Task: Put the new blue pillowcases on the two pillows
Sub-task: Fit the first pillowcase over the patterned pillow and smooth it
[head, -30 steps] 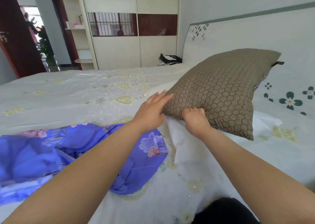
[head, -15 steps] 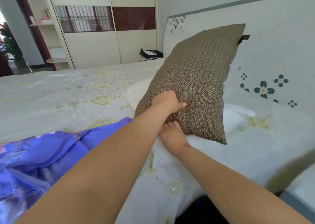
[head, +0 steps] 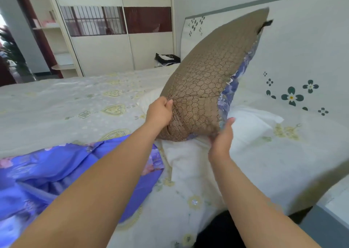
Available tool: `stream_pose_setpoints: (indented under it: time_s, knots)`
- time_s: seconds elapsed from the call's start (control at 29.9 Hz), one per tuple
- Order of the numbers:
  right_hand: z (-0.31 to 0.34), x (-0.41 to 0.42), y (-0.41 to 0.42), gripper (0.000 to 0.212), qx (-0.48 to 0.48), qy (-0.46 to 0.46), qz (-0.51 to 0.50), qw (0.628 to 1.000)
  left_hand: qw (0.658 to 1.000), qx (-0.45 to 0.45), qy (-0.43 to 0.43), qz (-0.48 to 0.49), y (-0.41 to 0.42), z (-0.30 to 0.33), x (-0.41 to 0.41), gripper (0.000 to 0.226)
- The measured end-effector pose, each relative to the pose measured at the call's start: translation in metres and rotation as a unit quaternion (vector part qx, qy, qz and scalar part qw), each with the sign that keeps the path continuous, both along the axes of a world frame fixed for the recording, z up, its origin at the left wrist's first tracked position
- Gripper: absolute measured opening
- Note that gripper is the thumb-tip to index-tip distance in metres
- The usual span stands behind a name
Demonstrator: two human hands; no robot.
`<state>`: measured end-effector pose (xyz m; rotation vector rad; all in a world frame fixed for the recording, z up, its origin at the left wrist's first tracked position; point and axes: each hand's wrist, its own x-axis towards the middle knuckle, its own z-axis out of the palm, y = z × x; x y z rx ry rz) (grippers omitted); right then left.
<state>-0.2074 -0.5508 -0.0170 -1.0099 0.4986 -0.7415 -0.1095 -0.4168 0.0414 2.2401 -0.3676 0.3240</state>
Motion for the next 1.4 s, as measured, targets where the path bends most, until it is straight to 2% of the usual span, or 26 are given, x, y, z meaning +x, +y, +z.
stream_pose_setpoints:
  time_s: [0.03, 0.07, 0.13, 0.17, 0.23, 0.3, 0.37, 0.4, 0.5, 0.53, 0.57, 0.6, 0.67, 0.73, 0.8, 0.87, 0.9, 0.93, 1.04, 1.07, 1.1, 1.17, 1.27, 1.3, 1.34, 1.4]
  knots:
    - [0.014, -0.001, -0.005, 0.045, 0.045, -0.035, 0.035, 0.998, 1.0, -0.009, -0.006, 0.005, 0.009, -0.005, -0.004, 0.035]
    - [0.027, -0.001, -0.011, 0.044, 0.039, -0.051, 0.078, 0.995, 1.0, -0.002, -0.023, 0.008, 0.018, -0.011, -0.007, 0.031]
    - [0.039, 0.006, -0.013, 0.033, -0.066, -0.01, 0.138, 0.988, 0.998, 0.046, -0.05, 0.002, 0.037, -0.022, -0.018, 0.014]
    - [0.043, 0.01, -0.01, 0.024, -0.123, 0.022, 0.147, 0.981, 0.998, 0.042, -0.029, -0.031, 0.046, -0.032, -0.022, 0.016]
    - [0.045, 0.02, 0.001, 0.013, -0.224, 0.057, 0.116, 0.966, 0.99, -0.004, 0.053, -0.131, 0.056, -0.054, -0.032, 0.063]
    - [0.049, 0.021, 0.024, 0.018, -0.321, 0.05, 0.097, 0.941, 0.994, -0.051, 0.069, -0.072, 0.062, -0.097, -0.022, 0.113]
    - [0.059, 0.015, 0.064, 0.011, -0.405, -0.012, 0.08, 0.911, 0.987, -0.142, 0.077, 0.015, 0.07, -0.096, -0.035, 0.127]
    - [0.063, 0.009, 0.084, 0.012, -0.439, -0.037, 0.063, 0.896, 0.977, -0.191, 0.08, 0.046, 0.075, -0.085, -0.046, 0.114]
    - [0.077, -0.004, 0.132, 0.032, -0.492, -0.122, 0.055, 0.86, 0.921, -0.376, 0.075, 0.073, 0.098, -0.045, -0.059, 0.042]
    - [0.082, -0.006, 0.142, 0.028, -0.501, -0.148, 0.071, 0.85, 0.896, -0.43, 0.04, 0.098, 0.113, -0.033, -0.065, 0.036]
    - [0.087, -0.008, 0.152, 0.021, -0.508, -0.172, 0.093, 0.839, 0.896, -0.41, 0.065, 0.159, 0.127, -0.03, -0.068, 0.035]
    - [0.092, -0.008, 0.161, 0.016, -0.515, -0.187, 0.116, 0.828, 0.859, -0.468, 0.086, 0.191, 0.135, -0.029, -0.072, 0.037]
    - [0.107, -0.012, 0.181, 0.015, -0.537, -0.21, 0.169, 0.8, 0.868, -0.457, 0.073, 0.18, 0.147, -0.024, -0.082, 0.032]
    - [0.123, -0.014, 0.201, 0.02, -0.558, -0.219, 0.195, 0.777, 0.846, -0.506, -0.034, 0.166, 0.156, -0.01, -0.092, 0.024]
    - [0.141, -0.014, 0.217, 0.021, -0.58, -0.226, 0.201, 0.756, 0.835, -0.532, -0.043, 0.134, 0.17, 0.004, -0.098, 0.02]
    - [0.157, -0.011, 0.228, 0.021, -0.613, -0.207, 0.229, 0.727, 0.861, -0.485, 0.006, 0.15, 0.197, 0.005, -0.093, 0.018]
    - [0.162, -0.008, 0.232, 0.014, -0.632, -0.179, 0.267, 0.705, 0.879, -0.442, 0.042, 0.172, 0.211, 0.004, -0.089, 0.025]
    - [0.163, -0.005, 0.237, 0.022, -0.663, -0.136, 0.305, 0.67, 0.893, -0.403, 0.078, 0.186, 0.225, -0.001, -0.087, 0.033]
    - [0.131, 0.006, 0.246, 0.04, -0.795, 0.02, 0.359, 0.489, 0.92, -0.32, 0.13, 0.186, 0.256, -0.029, -0.088, 0.035]
    - [0.111, 0.007, 0.244, 0.045, -0.82, 0.068, 0.362, 0.437, 0.922, -0.294, 0.154, 0.199, 0.263, -0.044, -0.091, 0.032]
    - [0.087, 0.012, 0.239, 0.049, -0.825, 0.113, 0.371, 0.41, 0.928, -0.254, 0.175, 0.209, 0.268, -0.059, -0.096, 0.037]
    - [0.044, 0.024, 0.223, 0.054, -0.805, 0.172, 0.375, 0.426, 0.962, -0.095, 0.143, 0.21, 0.272, -0.08, -0.109, 0.043]
    - [0.019, 0.04, 0.211, 0.068, -0.751, 0.165, 0.342, 0.54, 0.986, 0.077, -0.086, 0.124, 0.258, -0.076, -0.138, 0.03]
    - [0.021, 0.042, 0.213, 0.066, -0.751, 0.156, 0.322, 0.555, 0.982, 0.12, -0.132, 0.06, 0.251, -0.071, -0.152, 0.032]
    - [0.025, 0.044, 0.215, 0.061, -0.767, 0.147, 0.295, 0.55, 0.969, 0.177, -0.172, -0.002, 0.245, -0.069, -0.164, 0.039]
    - [0.03, 0.045, 0.218, 0.052, -0.806, 0.158, 0.257, 0.508, 0.928, 0.28, -0.231, -0.081, 0.239, -0.073, -0.182, 0.063]
